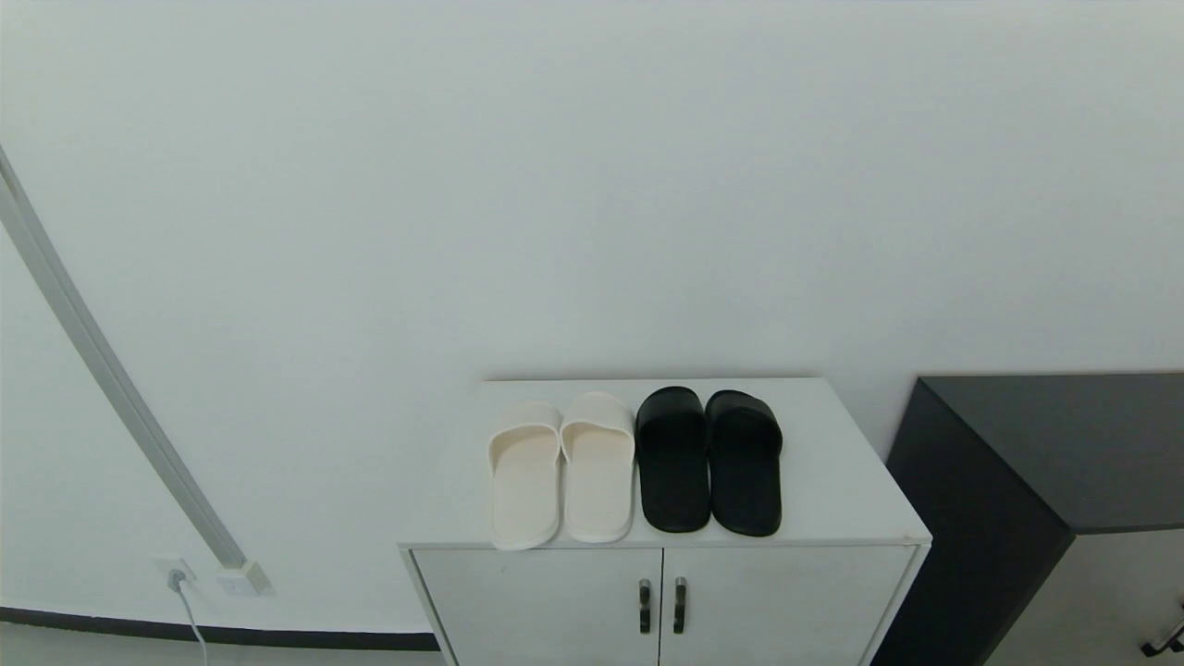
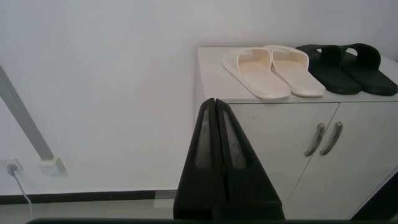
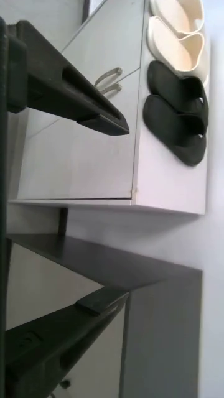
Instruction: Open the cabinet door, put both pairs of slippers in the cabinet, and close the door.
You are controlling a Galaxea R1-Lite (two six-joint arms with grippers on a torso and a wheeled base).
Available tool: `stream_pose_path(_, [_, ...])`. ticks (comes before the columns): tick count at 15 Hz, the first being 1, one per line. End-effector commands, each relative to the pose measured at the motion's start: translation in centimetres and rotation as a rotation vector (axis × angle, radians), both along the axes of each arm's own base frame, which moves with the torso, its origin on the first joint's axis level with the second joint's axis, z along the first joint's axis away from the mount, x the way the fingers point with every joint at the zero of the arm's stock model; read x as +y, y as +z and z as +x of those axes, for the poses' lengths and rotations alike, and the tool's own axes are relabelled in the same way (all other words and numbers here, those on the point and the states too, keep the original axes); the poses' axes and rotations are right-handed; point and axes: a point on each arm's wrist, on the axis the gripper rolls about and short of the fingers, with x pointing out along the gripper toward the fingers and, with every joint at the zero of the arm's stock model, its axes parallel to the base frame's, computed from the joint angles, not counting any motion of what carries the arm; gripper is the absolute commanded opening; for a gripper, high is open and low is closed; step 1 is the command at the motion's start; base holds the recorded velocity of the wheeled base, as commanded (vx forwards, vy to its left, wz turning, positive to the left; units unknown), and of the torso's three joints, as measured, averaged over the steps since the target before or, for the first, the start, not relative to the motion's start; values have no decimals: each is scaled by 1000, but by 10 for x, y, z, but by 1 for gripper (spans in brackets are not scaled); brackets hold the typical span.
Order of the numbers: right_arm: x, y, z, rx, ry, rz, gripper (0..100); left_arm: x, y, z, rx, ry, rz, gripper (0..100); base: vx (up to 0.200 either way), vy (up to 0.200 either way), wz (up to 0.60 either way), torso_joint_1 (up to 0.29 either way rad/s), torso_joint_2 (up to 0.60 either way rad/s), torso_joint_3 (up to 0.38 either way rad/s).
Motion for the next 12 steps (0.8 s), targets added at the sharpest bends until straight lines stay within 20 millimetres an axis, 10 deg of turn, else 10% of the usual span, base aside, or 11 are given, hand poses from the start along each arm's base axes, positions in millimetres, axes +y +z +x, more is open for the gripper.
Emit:
stream_pose_path(1, [10,9,63,164,95,1,100,0,0,0,1,1,0,0,0,0,0,0,0,0])
stream_pose_path(12, [180,40,188,172,149,66,100,0,0,0,1,-1,-1,0,0,0,0,0,0,0])
